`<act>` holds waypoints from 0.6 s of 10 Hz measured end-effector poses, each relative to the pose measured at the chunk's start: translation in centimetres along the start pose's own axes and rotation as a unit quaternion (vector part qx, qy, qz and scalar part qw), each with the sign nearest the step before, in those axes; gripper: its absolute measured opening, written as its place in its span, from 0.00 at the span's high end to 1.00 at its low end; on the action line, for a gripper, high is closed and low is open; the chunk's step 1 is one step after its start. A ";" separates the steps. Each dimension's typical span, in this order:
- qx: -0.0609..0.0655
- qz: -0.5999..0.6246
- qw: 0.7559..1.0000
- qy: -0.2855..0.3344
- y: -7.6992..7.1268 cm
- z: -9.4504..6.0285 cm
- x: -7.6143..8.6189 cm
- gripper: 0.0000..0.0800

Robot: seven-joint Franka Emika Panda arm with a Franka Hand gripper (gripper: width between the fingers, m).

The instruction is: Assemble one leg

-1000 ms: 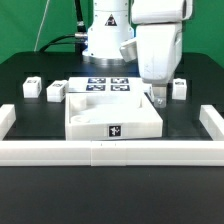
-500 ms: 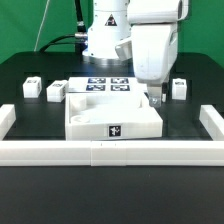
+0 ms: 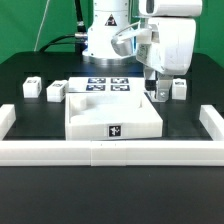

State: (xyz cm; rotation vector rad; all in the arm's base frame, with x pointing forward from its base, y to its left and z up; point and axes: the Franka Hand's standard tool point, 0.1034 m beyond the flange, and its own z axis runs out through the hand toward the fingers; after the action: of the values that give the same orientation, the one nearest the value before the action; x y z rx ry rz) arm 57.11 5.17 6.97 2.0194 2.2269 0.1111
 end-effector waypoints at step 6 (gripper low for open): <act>0.023 -0.011 1.000 -0.006 -5.4 0.5 -1.9 0.19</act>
Offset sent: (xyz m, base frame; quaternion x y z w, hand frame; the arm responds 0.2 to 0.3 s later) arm -0.0544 -0.0323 -0.0132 0.0049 -0.0502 -0.0491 0.9975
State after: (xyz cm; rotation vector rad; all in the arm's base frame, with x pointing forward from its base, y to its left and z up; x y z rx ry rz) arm 52.07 2.73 5.81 2.0115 2.2649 0.0465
